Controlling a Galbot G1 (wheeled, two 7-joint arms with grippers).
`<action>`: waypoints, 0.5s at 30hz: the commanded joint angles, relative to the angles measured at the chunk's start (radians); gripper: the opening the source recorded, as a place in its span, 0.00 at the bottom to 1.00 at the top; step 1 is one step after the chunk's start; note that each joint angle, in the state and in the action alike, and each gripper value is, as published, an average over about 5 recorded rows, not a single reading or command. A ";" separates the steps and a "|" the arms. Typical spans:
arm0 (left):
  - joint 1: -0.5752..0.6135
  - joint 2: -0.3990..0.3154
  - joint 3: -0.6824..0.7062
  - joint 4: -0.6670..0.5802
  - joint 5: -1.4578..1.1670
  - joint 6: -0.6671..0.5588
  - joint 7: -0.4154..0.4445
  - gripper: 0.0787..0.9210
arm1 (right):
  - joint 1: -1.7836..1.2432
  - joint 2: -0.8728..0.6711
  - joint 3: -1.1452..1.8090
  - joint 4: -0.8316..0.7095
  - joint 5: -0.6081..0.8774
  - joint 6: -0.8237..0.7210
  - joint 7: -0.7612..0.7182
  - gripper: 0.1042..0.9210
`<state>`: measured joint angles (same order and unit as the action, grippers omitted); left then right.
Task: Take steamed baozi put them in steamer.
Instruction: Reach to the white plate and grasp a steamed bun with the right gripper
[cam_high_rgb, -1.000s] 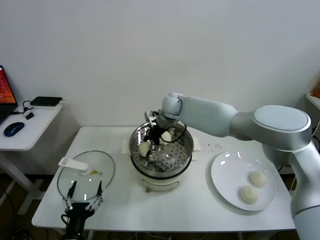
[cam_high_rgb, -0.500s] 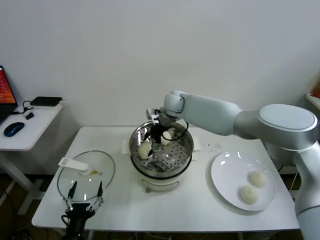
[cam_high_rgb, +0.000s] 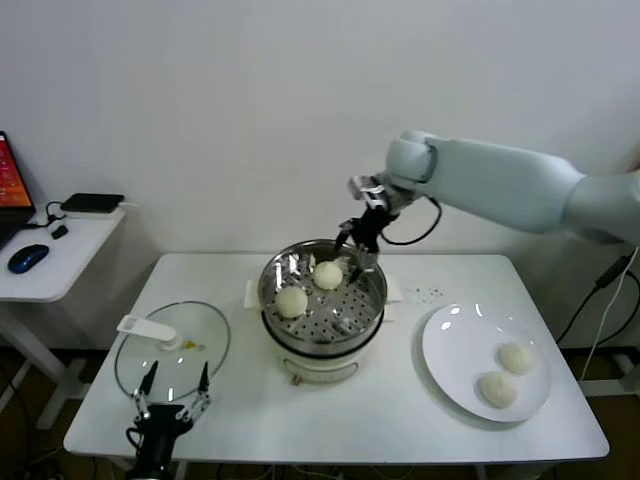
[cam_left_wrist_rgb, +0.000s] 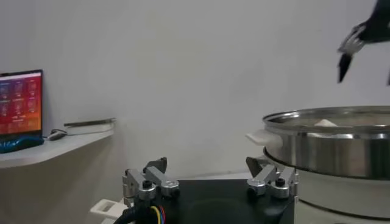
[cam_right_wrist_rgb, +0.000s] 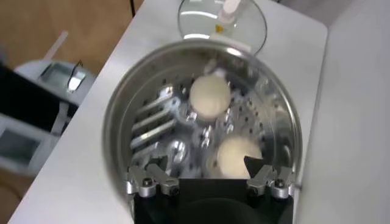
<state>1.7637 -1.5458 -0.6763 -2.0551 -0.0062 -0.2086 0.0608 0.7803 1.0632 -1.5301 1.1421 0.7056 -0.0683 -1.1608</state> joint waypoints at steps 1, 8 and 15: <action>-0.002 -0.002 0.007 -0.001 0.012 0.005 0.001 0.88 | 0.092 -0.295 -0.075 0.142 -0.199 0.141 -0.082 0.88; 0.006 -0.004 0.014 -0.007 0.024 0.005 0.001 0.88 | -0.035 -0.464 -0.007 0.165 -0.404 0.164 -0.090 0.88; 0.016 -0.004 0.012 -0.017 0.028 0.005 0.001 0.88 | -0.241 -0.579 0.106 0.162 -0.516 0.122 -0.073 0.88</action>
<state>1.7752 -1.5497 -0.6655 -2.0668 0.0142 -0.2038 0.0612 0.7250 0.6995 -1.5175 1.2643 0.3925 0.0439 -1.2223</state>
